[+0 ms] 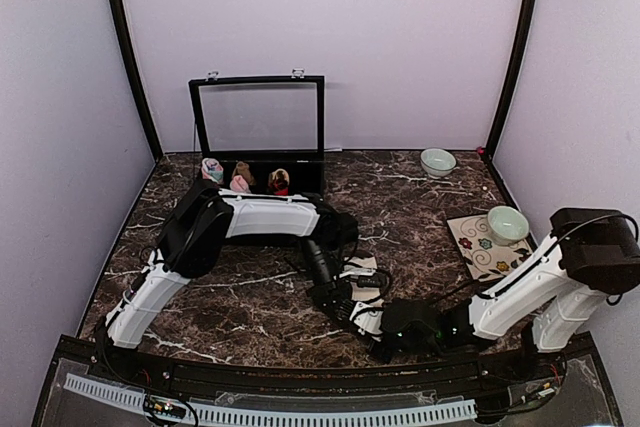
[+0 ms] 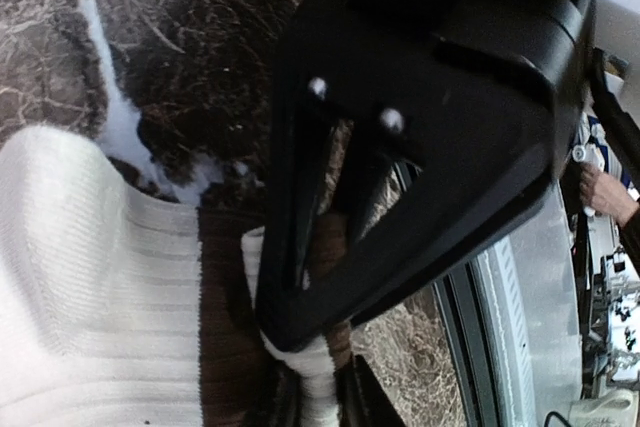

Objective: Roll the socks
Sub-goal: Roll the sock at the center of the board.

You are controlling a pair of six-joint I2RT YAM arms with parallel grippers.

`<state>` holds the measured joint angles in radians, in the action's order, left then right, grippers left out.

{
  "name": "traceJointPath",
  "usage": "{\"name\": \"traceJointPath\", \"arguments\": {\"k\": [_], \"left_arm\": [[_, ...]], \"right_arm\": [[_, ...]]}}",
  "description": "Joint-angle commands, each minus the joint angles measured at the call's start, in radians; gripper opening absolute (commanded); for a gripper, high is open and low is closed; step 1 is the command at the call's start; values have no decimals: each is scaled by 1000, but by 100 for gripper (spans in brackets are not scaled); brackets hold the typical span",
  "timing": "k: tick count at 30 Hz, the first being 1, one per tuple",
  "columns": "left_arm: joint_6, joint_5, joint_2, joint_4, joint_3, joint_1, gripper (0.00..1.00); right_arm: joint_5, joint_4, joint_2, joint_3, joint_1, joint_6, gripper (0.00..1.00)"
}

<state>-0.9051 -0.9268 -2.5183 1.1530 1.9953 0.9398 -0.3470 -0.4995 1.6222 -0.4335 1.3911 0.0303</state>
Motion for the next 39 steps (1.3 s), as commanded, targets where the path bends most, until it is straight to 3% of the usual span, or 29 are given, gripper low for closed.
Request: {"name": "traceJointPath", "arguments": {"k": [1, 2, 3, 4, 6, 8, 12, 19, 27, 32, 39], "left_arm": [[-22, 104, 43, -21, -56, -17, 20], [-2, 108, 64, -44, -68, -25, 21], [20, 117, 85, -72, -79, -33, 34], [47, 138, 109, -116, -91, -41, 55], [143, 239, 177, -224, -125, -55, 68], [214, 329, 236, -308, -146, -57, 70], [237, 357, 378, -422, -233, -73, 70], [141, 352, 587, -579, -551, -74, 71], [46, 373, 627, -670, -736, 45, 70], [37, 424, 623, -751, -756, 131, 69], [42, 452, 618, -822, -738, 163, 68]], "right_arm": [[83, 91, 81, 22, -4, 107, 7], [98, 90, 89, 22, -6, 126, 3], [113, 90, 96, 22, -6, 145, 0], [125, 88, 108, 22, -6, 162, 0], [146, 92, 122, 21, -8, 199, 0], [167, 93, 133, 25, -9, 234, 0], [202, 108, 123, 36, -31, 341, 0], [285, 10, 52, 138, -72, 543, 0], [444, -176, 120, 234, -132, 717, 0], [524, -231, 175, 252, -181, 754, 0], [589, -306, 217, 292, -235, 791, 0]]}}
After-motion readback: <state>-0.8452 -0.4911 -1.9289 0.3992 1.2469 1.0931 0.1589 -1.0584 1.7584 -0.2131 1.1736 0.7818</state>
